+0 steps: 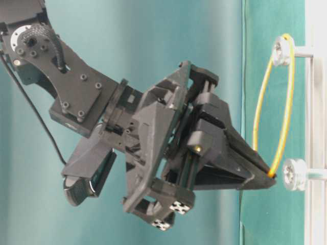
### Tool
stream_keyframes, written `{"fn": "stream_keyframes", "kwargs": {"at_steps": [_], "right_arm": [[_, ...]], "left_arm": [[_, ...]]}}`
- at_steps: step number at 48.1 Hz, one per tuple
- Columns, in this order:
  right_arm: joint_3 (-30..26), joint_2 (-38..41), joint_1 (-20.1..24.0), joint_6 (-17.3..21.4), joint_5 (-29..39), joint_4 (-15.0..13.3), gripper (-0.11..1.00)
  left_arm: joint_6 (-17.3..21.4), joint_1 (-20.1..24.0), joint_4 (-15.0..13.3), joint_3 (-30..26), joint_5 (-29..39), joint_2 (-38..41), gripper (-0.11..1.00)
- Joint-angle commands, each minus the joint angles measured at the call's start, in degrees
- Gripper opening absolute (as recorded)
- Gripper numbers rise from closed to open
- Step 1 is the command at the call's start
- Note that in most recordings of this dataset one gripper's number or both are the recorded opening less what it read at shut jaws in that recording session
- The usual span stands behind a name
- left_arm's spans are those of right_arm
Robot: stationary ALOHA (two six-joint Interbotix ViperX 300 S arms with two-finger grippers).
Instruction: Hook the rubber onto the shaft.
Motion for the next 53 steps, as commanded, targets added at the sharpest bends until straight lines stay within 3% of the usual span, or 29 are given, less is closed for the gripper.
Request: {"fn": "stream_keyframes", "kwargs": {"at_steps": [1, 53], "right_arm": [[-1.7, -0.8, -0.4, -0.1, -1.1, -0.2, 0.07], [-4.2, 1.9, -2.4, -0.1, -3.3, -1.4, 0.07]], "left_arm": [[0.0, 0.2, 0.2, -1.8, -0.4, 0.3, 0.0], [0.0, 0.1, 0.2, -1.8, -0.4, 0.4, 0.0]]}}
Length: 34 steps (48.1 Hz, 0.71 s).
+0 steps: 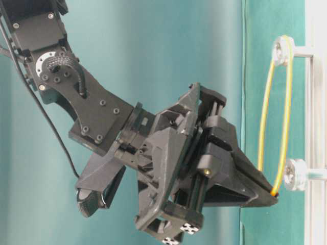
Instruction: Hook the rubber onto the shaft.
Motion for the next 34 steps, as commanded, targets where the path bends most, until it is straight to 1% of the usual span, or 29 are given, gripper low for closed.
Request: {"fn": "stream_keyframes", "kwargs": {"at_steps": [1, 34], "right_arm": [[-1.7, -1.1, -0.3, -0.1, -0.7, -0.2, 0.07], [-1.7, 0.4, -0.7, -0.1, -2.0, -0.3, 0.07]], "left_arm": [[0.0, 0.1, 0.1, -1.8, -0.5, 0.4, 0.0], [0.0, 0.1, 0.1, -1.8, -0.5, 0.5, 0.0]]}}
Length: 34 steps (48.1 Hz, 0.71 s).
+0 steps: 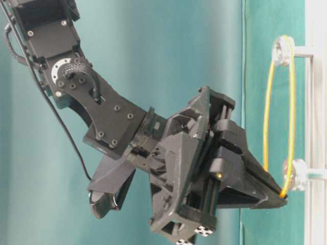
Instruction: Hook the rubber onto the shaft.
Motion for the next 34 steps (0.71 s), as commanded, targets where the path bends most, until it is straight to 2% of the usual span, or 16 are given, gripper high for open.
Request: {"fn": "stream_keyframes", "kwargs": {"at_steps": [1, 34], "right_arm": [[-1.7, -1.1, 0.0, -0.2, -0.7, -0.2, 0.07], [-1.8, 0.1, -0.4, -0.1, -1.3, -0.2, 0.07]], "left_arm": [[0.0, 0.1, 0.2, -1.8, -0.4, 0.4, 0.0], [0.0, 0.2, 0.1, -1.8, -0.4, 0.4, 0.0]]}}
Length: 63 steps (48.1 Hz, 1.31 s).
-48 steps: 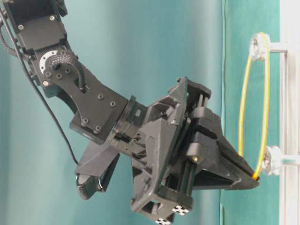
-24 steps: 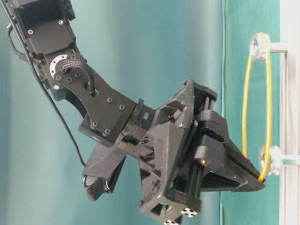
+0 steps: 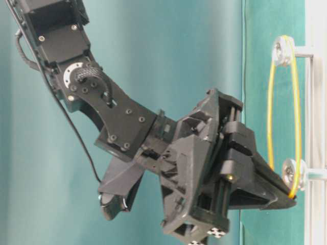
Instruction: Hook the rubber onto the shaft.
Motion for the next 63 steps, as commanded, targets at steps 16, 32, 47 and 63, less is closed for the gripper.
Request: {"fn": "stream_keyframes", "kwargs": {"at_steps": [16, 32, 47, 63], "right_arm": [[-1.7, -0.1, -0.1, -0.1, -0.7, -0.2, 0.07], [-1.7, 0.4, -0.1, -0.1, -0.8, -0.2, 0.07], [-1.1, 0.4, -0.1, 0.0, -0.8, -0.1, 0.07], [-1.0, 0.4, 0.0, 0.2, -0.6, 0.1, 0.07]], "left_arm": [[0.0, 0.1, 0.2, -1.7, -0.4, 0.4, 0.0], [0.0, 0.0, 0.1, -1.6, -0.3, 0.4, 0.0], [0.0, 0.0, 0.1, -1.6, -0.3, 0.4, 0.0], [0.0, 0.1, 0.1, -1.6, -0.3, 0.4, 0.0]]}}
